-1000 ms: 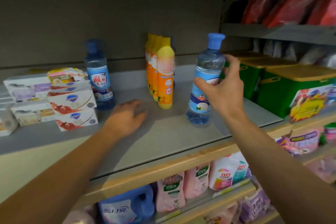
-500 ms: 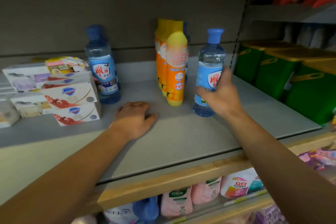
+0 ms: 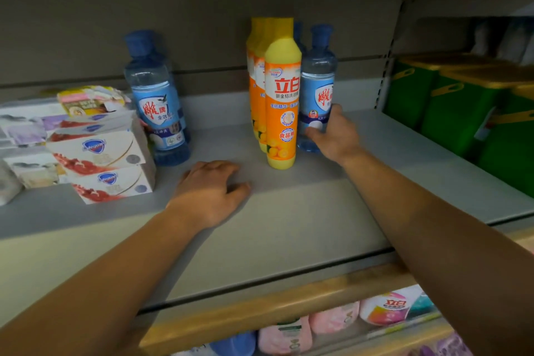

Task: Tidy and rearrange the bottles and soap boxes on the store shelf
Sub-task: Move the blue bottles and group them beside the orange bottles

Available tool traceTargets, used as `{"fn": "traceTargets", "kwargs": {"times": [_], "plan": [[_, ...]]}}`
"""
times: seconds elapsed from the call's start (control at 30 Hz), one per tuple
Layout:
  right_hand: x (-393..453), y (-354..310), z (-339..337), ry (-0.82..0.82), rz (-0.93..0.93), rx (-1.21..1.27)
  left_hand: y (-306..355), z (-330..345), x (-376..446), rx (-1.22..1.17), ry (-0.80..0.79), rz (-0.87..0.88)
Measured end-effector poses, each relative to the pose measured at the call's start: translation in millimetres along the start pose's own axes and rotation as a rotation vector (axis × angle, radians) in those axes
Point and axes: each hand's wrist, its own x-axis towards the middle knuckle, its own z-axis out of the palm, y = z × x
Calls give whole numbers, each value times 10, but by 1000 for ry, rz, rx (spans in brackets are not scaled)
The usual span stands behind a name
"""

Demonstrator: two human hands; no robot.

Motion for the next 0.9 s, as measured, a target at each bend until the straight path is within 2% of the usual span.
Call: {"fn": "traceTargets", "kwargs": {"times": [0.27,0.6,0.9], "plan": [[306,57,236,-104,-3,30,13,-8,1,-11,8,7],[343,153,325,-70,-41,57,34,-8,-20,-21,30,6],[338,153,291,-81,4,87,27,-17,-9,-27,22,10]]}}
